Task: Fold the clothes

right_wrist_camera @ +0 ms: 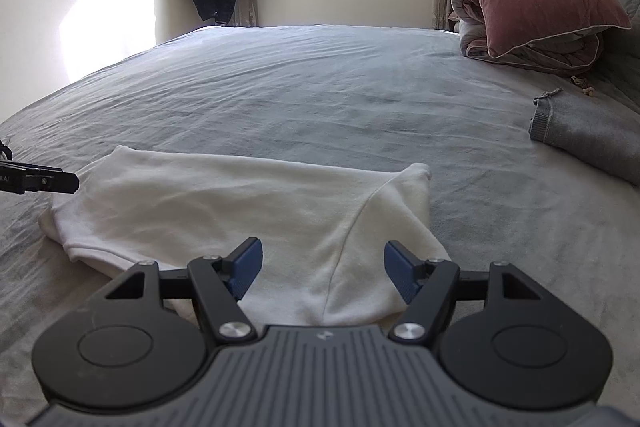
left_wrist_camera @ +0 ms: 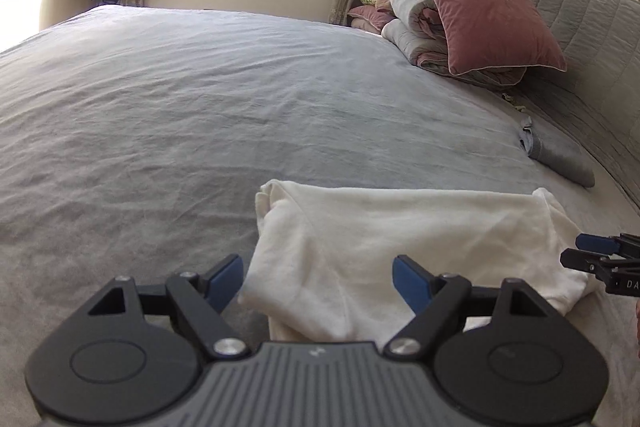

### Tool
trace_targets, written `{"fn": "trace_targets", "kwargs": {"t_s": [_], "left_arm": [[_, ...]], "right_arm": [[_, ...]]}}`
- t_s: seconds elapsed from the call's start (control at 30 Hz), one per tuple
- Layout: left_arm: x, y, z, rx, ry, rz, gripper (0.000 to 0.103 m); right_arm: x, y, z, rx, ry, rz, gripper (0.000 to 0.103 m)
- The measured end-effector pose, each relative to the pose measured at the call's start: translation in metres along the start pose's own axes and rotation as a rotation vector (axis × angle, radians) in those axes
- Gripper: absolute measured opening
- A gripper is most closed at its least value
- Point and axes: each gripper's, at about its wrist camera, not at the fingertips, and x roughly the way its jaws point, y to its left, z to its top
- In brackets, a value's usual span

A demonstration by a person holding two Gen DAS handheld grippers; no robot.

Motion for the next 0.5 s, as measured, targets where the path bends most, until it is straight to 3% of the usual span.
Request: {"fn": "trace_targets", "kwargs": {"t_s": [0.17,0.3,0.5], "left_arm": [[0.015,0.015,0.0,-0.149,0.064,-0.013,0.08],[0.017,0.016,0.0,-0.202,0.081,-0.053,0.071],[0.018,0.013,-0.004,-0.252,0.098,-0.088,0.068]], "right_arm": [[0.002,0.011,0.008,-0.008,-0.02,0.016,0.071],[0.003,0.022,0.016,-0.02,-0.043,0.038,0.071],[0.007,0.041,0.025,-0.071,-0.06,0.082,0.071]]}}
